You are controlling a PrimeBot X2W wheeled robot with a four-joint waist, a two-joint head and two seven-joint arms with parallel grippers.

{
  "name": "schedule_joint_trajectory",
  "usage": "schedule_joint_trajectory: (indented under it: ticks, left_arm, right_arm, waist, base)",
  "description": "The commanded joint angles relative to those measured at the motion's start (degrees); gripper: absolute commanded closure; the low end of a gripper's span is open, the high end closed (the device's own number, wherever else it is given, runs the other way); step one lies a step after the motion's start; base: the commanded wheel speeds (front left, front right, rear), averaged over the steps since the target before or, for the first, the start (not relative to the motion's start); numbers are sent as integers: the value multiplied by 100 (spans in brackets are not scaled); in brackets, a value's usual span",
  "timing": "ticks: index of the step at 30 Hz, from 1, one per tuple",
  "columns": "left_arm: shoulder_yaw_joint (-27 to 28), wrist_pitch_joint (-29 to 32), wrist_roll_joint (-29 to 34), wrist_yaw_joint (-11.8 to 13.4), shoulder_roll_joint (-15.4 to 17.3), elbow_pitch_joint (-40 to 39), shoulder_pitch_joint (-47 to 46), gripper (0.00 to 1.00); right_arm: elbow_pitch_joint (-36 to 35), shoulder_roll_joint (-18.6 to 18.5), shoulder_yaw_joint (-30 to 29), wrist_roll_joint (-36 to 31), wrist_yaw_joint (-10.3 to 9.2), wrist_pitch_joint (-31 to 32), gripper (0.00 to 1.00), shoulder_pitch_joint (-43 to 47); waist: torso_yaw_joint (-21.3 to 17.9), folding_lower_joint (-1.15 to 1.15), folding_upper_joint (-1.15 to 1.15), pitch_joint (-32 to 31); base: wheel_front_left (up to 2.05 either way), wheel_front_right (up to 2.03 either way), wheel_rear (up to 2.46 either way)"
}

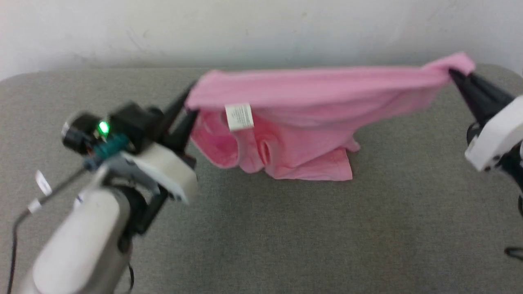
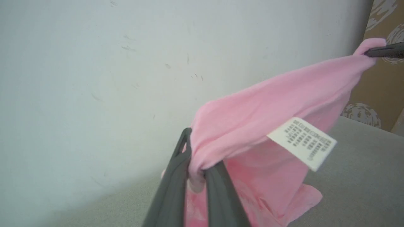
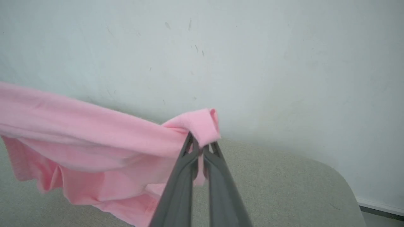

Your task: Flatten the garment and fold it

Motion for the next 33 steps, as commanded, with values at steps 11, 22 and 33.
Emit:
schedule_joint_trajectory:
  ticks: [11, 22, 33]
  left_arm:
    - [588, -530, -338, -552, -442, 2350, -3248, 100]
    - [791, -1806, -133, -604, -736, 4819, -5245, 100]
    - [843, -2284, -523, -787, -1159, 6543, -4582, 100]
  right_arm:
    - [1283, 530, -40, -487, -4, -507, 100, -3075]
    - [3246, 893, 343, -880, -4, -2501, 100, -5036]
    - [4677, 1121, 1455, -367, -4, -3062, 100, -4342]
  waist:
    - [-246, 1, 0, 1312]
    - [-478, 1, 0, 1867]
    - [-454, 1, 0, 1561]
  base:
    - [0, 0, 0]
    - [0, 0, 0]
    - [0, 0, 0]
